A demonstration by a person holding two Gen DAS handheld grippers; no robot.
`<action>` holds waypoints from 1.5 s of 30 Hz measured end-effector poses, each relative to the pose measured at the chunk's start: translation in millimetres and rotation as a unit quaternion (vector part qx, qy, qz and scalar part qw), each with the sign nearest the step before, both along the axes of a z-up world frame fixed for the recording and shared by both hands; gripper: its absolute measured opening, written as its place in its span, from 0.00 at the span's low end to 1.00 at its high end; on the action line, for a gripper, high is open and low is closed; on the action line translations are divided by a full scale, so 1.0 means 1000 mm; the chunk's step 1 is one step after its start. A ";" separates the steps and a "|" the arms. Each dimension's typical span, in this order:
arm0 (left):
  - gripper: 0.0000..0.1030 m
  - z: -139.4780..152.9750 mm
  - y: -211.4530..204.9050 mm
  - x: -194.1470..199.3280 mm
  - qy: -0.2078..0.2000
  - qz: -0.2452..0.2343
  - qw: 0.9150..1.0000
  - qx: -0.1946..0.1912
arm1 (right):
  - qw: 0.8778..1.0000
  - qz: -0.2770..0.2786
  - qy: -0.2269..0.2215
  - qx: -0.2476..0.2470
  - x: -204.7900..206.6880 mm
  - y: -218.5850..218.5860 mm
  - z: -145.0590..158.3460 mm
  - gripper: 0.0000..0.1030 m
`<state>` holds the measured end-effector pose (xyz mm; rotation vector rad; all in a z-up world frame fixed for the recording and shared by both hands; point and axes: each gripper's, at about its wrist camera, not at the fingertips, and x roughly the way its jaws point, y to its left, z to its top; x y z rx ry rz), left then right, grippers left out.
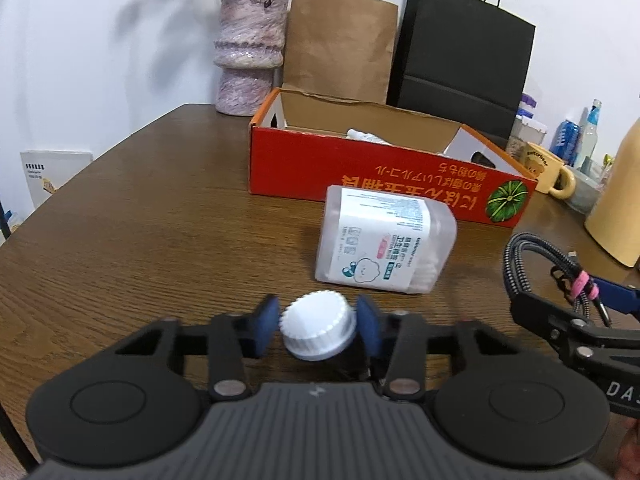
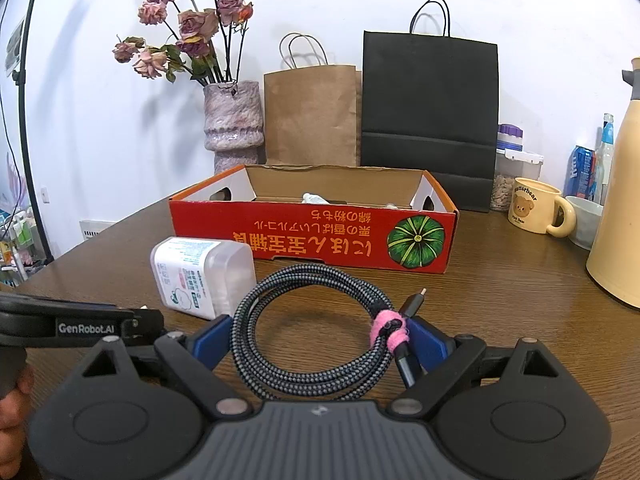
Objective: Organize rigid objects
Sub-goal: 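Grasp the black braided cable with right tool while left tool grasps the white cap, then carry the white cap and black cable toward the red box with both tools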
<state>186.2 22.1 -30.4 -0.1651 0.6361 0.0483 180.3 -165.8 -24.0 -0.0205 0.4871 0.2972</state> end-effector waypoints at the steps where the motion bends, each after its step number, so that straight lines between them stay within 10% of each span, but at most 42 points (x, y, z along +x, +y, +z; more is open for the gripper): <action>1: 0.41 0.000 0.000 -0.001 -0.001 0.002 1.000 0.003 | 1.000 0.000 0.000 0.000 0.000 0.000 0.000 0.90; 45: 0.41 0.069 -0.014 -0.001 -0.097 0.017 0.995 0.032 | 0.999 -0.007 -0.050 0.011 0.008 -0.011 0.039 0.90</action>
